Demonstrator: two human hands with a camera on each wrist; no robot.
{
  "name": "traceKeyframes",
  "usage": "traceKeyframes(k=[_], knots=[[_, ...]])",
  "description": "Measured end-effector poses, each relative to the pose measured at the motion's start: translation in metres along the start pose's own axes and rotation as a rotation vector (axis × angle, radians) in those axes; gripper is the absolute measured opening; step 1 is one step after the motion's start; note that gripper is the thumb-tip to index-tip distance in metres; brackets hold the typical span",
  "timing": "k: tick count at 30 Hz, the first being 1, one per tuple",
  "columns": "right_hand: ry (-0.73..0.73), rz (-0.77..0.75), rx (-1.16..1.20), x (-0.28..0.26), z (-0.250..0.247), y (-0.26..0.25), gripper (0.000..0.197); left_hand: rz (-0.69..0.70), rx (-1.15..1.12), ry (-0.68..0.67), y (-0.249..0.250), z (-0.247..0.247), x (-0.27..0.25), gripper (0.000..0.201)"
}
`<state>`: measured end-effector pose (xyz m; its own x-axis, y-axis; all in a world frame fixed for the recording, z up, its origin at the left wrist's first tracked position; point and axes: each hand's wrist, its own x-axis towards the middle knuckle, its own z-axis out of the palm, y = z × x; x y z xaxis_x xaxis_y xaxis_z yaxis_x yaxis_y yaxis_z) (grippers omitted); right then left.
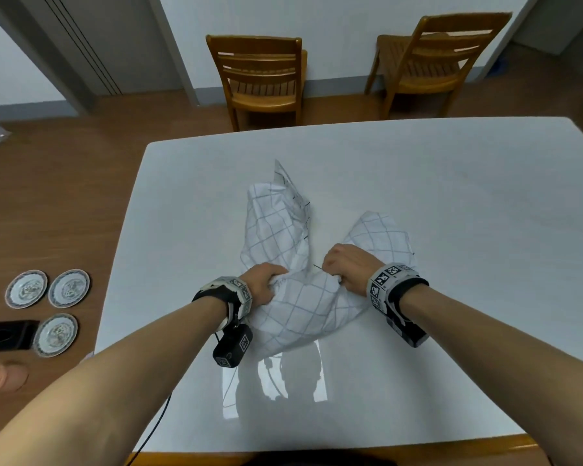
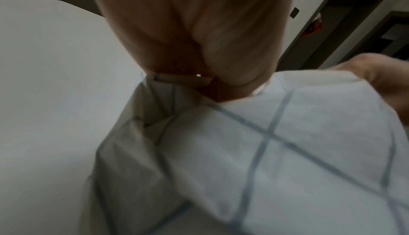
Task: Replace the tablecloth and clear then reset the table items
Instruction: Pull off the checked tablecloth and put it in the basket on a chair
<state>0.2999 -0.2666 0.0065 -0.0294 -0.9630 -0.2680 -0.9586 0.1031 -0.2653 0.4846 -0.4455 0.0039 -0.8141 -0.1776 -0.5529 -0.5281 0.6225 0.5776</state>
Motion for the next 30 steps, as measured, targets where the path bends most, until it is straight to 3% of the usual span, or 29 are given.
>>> traceKeyframes(k=[2, 6, 8, 10, 14, 16, 19, 22, 25, 28, 30], knots=[[0.036, -0.011, -0.027, 0.003, -0.004, 0.002, 0.049, 0.009, -0.016, -0.012, -0.006, 0.002, -0.002, 0.050], [-0.125, 0.014, -0.193, 0.024, -0.013, 0.005, 0.113, -0.007, -0.009, -0.019, -0.005, 0.001, -0.004, 0.038], [-0.124, -0.022, -0.281, 0.041, -0.015, 0.003, 0.129, -0.028, -0.008, -0.013, -0.006, 0.002, -0.004, 0.035], [-0.111, -0.089, -0.356, 0.059, -0.014, -0.002, 0.132, -0.030, -0.029, -0.004, -0.013, 0.002, -0.007, 0.039], [-0.198, -0.221, -0.479, 0.083, -0.001, -0.012, 0.105, -0.027, -0.068, -0.006, -0.024, 0.000, -0.015, 0.045], [-0.256, -0.215, -0.478, 0.084, 0.002, -0.012, 0.088, -0.058, -0.116, -0.006, -0.025, -0.003, -0.016, 0.042], [-0.305, -0.182, -0.443, 0.080, 0.001, -0.012, 0.077, -0.177, -0.238, 0.002, -0.022, -0.008, -0.017, 0.022], [-0.293, -0.161, -0.411, 0.079, 0.002, -0.013, 0.067, -0.207, -0.158, 0.098, -0.022, -0.014, -0.023, 0.024], [-0.241, -0.156, -0.347, 0.078, 0.003, -0.013, 0.048, -0.296, -0.056, 0.252, -0.032, -0.017, -0.029, 0.052], [-0.152, -0.145, -0.326, 0.072, 0.006, -0.015, 0.021, -0.386, -0.090, 0.210, -0.038, -0.016, -0.024, 0.077], [-0.147, -0.114, -0.306, 0.068, 0.010, -0.016, 0.018, -0.362, -0.183, 0.170, -0.037, -0.015, -0.017, 0.090]])
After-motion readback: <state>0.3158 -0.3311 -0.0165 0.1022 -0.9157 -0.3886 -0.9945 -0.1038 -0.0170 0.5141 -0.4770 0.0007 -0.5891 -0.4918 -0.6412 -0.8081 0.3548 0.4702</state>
